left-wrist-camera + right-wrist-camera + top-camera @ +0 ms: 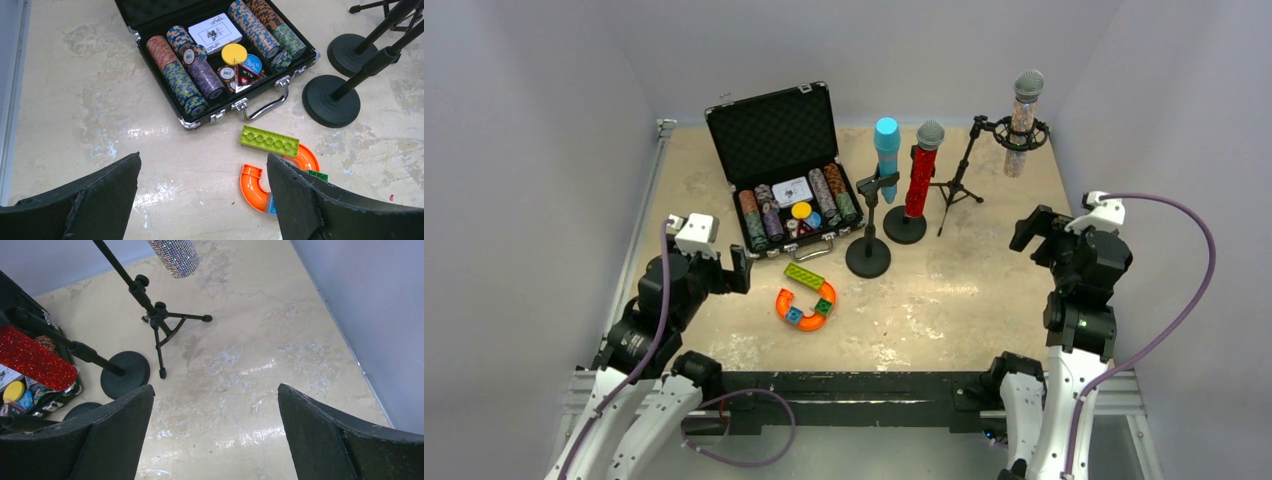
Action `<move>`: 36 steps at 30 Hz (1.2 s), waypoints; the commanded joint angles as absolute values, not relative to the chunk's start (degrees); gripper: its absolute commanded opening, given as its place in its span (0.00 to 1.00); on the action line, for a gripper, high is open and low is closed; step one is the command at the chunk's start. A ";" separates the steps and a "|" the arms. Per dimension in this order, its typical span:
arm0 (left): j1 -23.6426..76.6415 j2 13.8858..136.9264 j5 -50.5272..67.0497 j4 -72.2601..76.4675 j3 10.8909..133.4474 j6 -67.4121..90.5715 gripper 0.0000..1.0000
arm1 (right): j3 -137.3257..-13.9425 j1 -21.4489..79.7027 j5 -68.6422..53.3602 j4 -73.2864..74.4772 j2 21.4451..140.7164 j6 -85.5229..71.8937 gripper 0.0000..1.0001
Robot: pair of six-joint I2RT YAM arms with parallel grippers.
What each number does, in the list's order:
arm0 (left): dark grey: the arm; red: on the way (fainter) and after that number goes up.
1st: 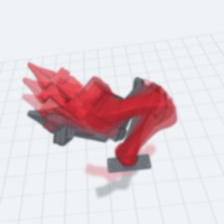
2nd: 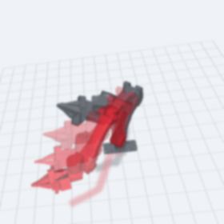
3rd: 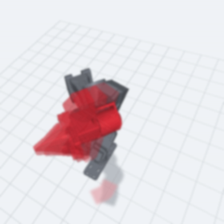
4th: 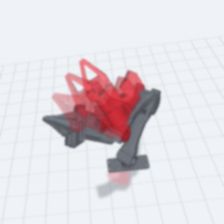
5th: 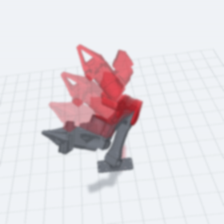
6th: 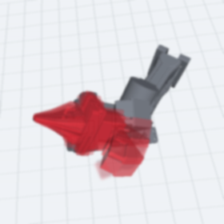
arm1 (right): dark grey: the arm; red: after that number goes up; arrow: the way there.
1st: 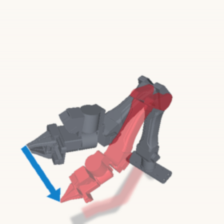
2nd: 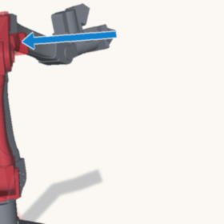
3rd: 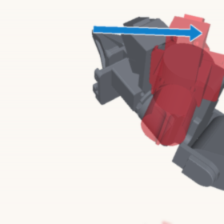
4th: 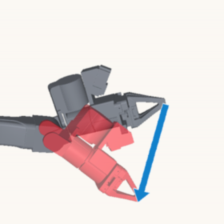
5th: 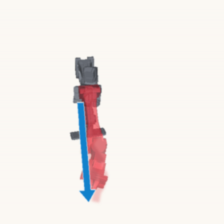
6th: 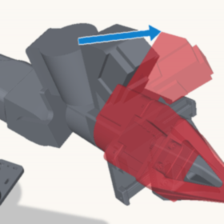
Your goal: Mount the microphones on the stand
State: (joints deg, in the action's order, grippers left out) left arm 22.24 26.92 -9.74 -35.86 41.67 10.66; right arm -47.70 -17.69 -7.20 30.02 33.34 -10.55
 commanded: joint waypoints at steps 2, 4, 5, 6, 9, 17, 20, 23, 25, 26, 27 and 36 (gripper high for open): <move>21.93 23.71 -10.65 -33.96 40.28 8.80 1.00 | -47.98 -17.89 -7.64 27.19 31.59 -11.29 0.99; 21.97 23.71 -11.00 -33.98 40.42 8.43 1.00 | -47.54 -17.91 -9.34 26.59 30.86 -10.33 0.99; 21.97 23.87 -11.21 -34.01 40.49 8.36 1.00 | -47.33 -17.87 -9.97 26.48 30.63 -10.07 0.99; 21.97 24.11 -11.24 -34.13 40.58 8.21 1.00 | -47.21 -17.90 -10.43 26.50 30.44 -9.90 0.99; 21.97 24.43 -11.17 -34.30 40.69 7.97 1.00 | -46.99 -17.88 -10.60 26.93 30.67 -9.91 0.99; 21.97 24.78 -11.16 -34.23 40.69 7.53 0.99 | -42.89 -17.91 -12.86 21.96 29.71 -9.79 0.99; 21.97 24.68 -10.80 -34.04 40.63 7.62 0.99 | -39.94 -17.91 -15.30 18.69 29.71 -10.42 0.99; 21.97 24.62 -10.64 -34.01 40.59 7.65 0.99 | -38.08 -17.86 -15.06 16.81 30.23 -11.85 0.99; 21.97 24.52 -10.72 -34.01 40.52 7.58 0.99 | -38.07 -17.87 -14.21 16.56 30.29 -12.17 0.99; 21.97 24.52 -10.72 -33.89 40.52 7.56 0.99 | -38.49 -17.86 -13.55 16.63 30.25 -12.34 0.99; 21.97 24.59 -10.68 -33.84 40.52 7.56 1.00 | -38.78 -17.90 -13.05 16.64 30.12 -12.46 0.99; 21.97 25.08 -9.94 -33.58 40.52 6.94 0.99 | -38.53 -17.85 -12.79 15.14 29.45 -13.35 0.99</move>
State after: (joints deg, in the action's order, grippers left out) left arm 22.24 25.06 -10.63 -35.64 40.58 7.88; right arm -37.98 -17.69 -12.99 18.41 29.85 -12.16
